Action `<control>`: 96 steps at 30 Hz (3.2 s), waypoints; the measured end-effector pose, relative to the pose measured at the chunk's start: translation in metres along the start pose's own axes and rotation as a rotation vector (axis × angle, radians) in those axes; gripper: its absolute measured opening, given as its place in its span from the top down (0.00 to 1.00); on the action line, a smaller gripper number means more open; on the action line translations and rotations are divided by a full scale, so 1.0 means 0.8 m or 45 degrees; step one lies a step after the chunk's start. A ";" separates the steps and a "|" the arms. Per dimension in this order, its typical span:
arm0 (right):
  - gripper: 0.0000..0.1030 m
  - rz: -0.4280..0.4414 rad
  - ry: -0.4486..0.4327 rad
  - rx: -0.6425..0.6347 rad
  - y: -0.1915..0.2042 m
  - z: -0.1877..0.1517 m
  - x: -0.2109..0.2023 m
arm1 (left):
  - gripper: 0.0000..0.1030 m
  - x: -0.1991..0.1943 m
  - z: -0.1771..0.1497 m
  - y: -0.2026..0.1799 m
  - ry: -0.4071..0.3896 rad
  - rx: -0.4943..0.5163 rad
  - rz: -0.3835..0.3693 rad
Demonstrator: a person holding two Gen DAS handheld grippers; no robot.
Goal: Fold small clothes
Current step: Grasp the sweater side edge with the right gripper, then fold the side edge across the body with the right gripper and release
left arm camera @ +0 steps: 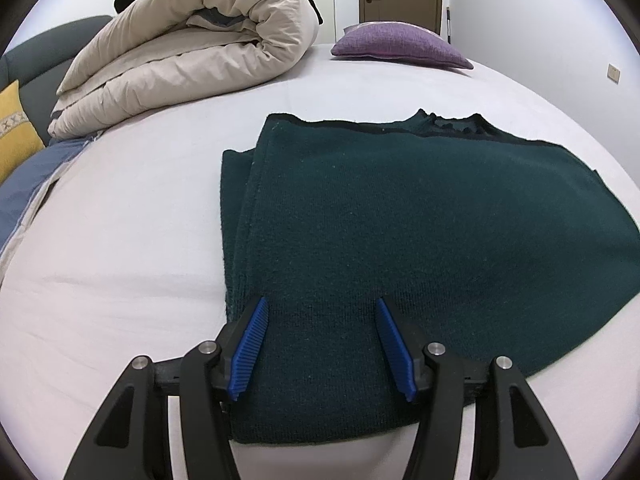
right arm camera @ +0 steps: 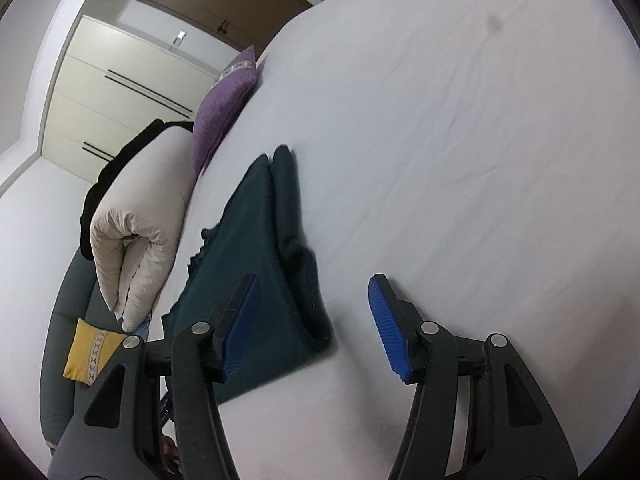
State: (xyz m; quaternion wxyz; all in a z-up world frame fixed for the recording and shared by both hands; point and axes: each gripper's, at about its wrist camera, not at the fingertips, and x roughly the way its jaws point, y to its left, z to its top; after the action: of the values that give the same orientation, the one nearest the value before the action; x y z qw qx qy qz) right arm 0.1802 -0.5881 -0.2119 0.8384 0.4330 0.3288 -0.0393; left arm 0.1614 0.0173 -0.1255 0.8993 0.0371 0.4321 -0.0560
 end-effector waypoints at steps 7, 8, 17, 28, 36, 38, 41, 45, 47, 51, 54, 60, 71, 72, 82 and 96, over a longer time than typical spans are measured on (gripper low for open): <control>0.38 -0.030 0.028 -0.054 0.015 -0.001 0.011 | 0.42 -0.041 0.014 -0.001 -0.056 -0.108 -0.160; 0.38 -0.038 0.026 -0.054 0.014 0.002 0.012 | 0.42 -0.044 0.017 -0.005 -0.068 -0.111 -0.205; 0.37 -0.018 0.179 -0.031 0.031 0.019 0.047 | 0.44 0.006 0.041 -0.041 0.057 -0.217 -0.482; 0.49 -0.013 0.322 -0.078 0.072 0.015 0.105 | 0.44 0.029 0.037 -0.041 0.078 -0.224 -0.528; 0.84 -0.086 0.294 -0.082 0.075 0.007 0.112 | 0.51 0.034 0.030 -0.023 0.082 -0.263 -0.598; 0.84 -0.123 0.269 -0.117 0.085 0.003 0.110 | 0.52 0.035 0.029 -0.019 0.079 -0.278 -0.613; 0.85 -0.168 0.236 -0.153 0.098 0.001 0.109 | 0.55 0.035 0.027 -0.015 0.078 -0.299 -0.625; 0.86 -0.230 0.202 -0.211 0.117 -0.001 0.106 | 0.60 0.036 0.025 -0.011 0.074 -0.314 -0.639; 0.86 -0.263 0.185 -0.261 0.133 -0.002 0.104 | 0.65 0.039 0.024 -0.005 0.075 -0.342 -0.660; 0.86 -0.336 0.148 -0.444 0.194 -0.014 0.097 | 0.71 0.045 0.021 0.015 0.090 -0.445 -0.736; 0.86 -0.362 0.147 -0.697 0.271 -0.047 0.107 | 0.69 0.043 0.022 0.029 0.118 -0.556 -0.795; 0.86 -0.235 0.346 -1.236 0.394 -0.187 0.170 | 0.22 0.017 0.045 0.048 0.045 -0.709 -0.996; 0.77 -0.148 0.417 -1.392 0.394 -0.231 0.192 | 0.19 0.067 0.088 0.009 0.226 -0.726 -1.136; 0.75 -0.139 0.423 -1.421 0.392 -0.236 0.193 | 0.19 0.068 0.092 0.005 0.231 -0.711 -1.146; 0.76 -0.112 0.414 -1.609 0.372 -0.254 0.176 | 0.17 0.075 0.093 0.005 0.286 -0.706 -1.193; 0.47 0.201 0.400 -1.039 0.267 -0.125 0.070 | 0.86 0.095 0.107 -0.029 0.363 -0.596 -1.071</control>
State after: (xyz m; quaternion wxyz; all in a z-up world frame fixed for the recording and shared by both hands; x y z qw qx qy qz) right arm 0.2469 -0.3674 -0.1360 0.8810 0.0912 0.4066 0.2241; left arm 0.2714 -0.0208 -0.1317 0.7150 -0.3359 0.5292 -0.3097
